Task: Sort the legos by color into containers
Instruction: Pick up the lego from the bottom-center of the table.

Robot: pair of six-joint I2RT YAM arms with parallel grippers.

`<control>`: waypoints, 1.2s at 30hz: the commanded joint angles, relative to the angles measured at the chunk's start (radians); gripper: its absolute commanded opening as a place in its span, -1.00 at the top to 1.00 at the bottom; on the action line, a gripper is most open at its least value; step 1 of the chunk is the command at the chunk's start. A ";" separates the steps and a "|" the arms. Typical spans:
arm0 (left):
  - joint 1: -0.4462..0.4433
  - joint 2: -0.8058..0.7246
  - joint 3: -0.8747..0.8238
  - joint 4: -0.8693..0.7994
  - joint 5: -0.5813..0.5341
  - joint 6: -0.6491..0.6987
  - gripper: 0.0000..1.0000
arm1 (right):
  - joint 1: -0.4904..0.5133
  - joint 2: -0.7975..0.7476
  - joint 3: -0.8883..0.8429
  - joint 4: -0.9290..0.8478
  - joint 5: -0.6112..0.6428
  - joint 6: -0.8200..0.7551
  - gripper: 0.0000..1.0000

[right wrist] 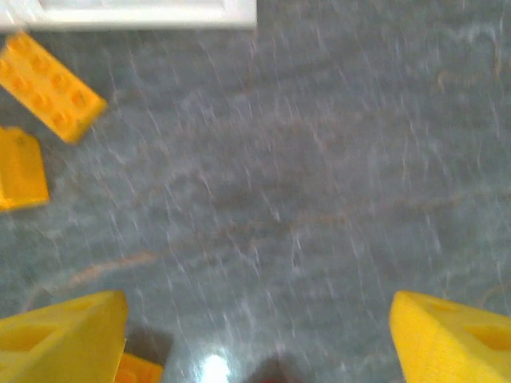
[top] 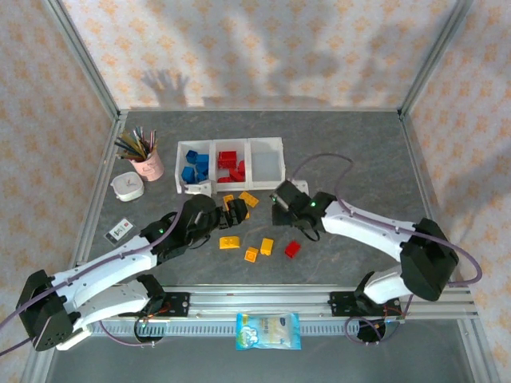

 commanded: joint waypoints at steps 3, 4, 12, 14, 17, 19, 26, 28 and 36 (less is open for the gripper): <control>-0.039 0.034 -0.011 0.051 -0.056 -0.025 -0.98 | 0.076 -0.065 -0.098 -0.063 0.064 0.243 -0.76; -0.047 0.037 -0.015 0.054 -0.058 -0.027 -0.98 | 0.082 -0.075 -0.120 -0.061 0.054 0.271 -0.77; -0.060 0.046 -0.037 0.062 -0.057 -0.043 -0.99 | 0.126 -0.042 -0.209 0.010 -0.015 0.361 -0.79; -0.060 0.047 -0.039 0.064 -0.059 -0.044 -0.98 | 0.131 -0.023 -0.211 0.031 -0.030 0.361 -0.79; -0.060 0.050 -0.038 0.066 -0.051 -0.046 -0.98 | 0.148 0.002 -0.204 0.006 -0.014 0.372 -0.78; -0.060 0.051 -0.040 0.066 -0.051 -0.048 -0.98 | 0.158 0.008 -0.211 -0.014 -0.012 0.380 -0.70; -0.063 0.057 -0.040 0.071 -0.043 -0.048 -0.99 | 0.171 -0.028 -0.248 -0.071 -0.015 0.403 -0.40; -0.063 0.057 -0.039 0.072 -0.044 -0.049 -0.98 | 0.171 -0.026 -0.249 -0.065 -0.028 0.399 -0.31; -0.065 0.057 -0.029 0.060 -0.048 -0.046 -0.98 | 0.172 0.027 -0.223 -0.011 -0.026 0.351 0.00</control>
